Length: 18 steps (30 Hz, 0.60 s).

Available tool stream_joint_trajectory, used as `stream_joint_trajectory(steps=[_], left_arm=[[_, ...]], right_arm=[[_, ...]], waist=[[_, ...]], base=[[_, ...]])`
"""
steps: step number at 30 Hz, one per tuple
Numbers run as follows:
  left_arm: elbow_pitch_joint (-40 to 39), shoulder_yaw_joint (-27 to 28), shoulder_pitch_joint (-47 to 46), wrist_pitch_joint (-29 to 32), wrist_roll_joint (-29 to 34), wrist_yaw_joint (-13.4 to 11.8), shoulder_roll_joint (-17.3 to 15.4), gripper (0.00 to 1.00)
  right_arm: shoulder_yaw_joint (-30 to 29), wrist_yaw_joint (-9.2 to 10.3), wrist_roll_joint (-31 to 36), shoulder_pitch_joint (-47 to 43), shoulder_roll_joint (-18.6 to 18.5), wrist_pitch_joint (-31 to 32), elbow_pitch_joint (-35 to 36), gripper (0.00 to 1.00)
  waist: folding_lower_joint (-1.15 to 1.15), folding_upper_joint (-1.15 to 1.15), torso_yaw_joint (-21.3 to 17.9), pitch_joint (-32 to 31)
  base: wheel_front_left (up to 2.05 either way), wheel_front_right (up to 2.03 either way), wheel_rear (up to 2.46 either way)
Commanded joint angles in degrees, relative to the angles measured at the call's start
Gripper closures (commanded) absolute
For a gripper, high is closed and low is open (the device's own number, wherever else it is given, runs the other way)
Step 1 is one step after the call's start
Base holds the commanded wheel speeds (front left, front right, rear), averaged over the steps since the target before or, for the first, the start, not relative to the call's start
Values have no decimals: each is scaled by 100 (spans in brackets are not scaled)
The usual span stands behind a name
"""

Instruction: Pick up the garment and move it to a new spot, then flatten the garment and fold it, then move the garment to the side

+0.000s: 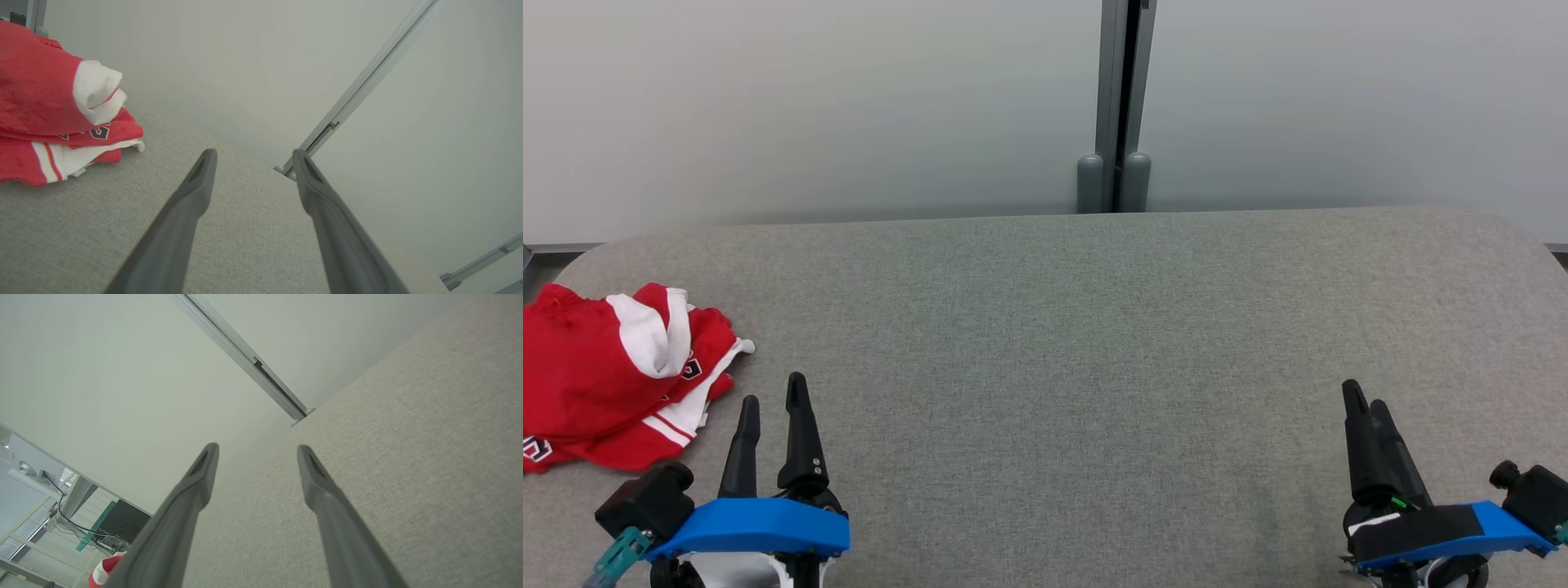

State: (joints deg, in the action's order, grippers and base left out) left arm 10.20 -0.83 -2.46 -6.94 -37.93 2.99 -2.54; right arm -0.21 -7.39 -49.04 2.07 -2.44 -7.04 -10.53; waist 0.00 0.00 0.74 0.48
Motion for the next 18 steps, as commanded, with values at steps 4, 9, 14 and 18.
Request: stream_joint_trajectory(steps=[4,9,14,18], left_arm=[[15,-76,-29,-114,511,-54,-62,0],[78,-101,-16,-177,801,-81,-76,0],[182,-142,-22,-249,1128,-118,-88,0],[231,-189,-55,-303,1367,-133,-91,0]], right_arm=[[45,-10,460,-10,-46,-107,-45,0],[74,-11,746,-6,-48,-171,-96,0],[136,-11,1115,-12,-50,-243,-104,0],[168,-12,1461,3,-52,-295,-120,0]], waist=[[0,0,12,-4],[0,0,18,-10],[0,0,23,-15],[0,0,34,-13]], base=[[0,0,0],[0,0,0],[0,0,0],[0,0,0]])
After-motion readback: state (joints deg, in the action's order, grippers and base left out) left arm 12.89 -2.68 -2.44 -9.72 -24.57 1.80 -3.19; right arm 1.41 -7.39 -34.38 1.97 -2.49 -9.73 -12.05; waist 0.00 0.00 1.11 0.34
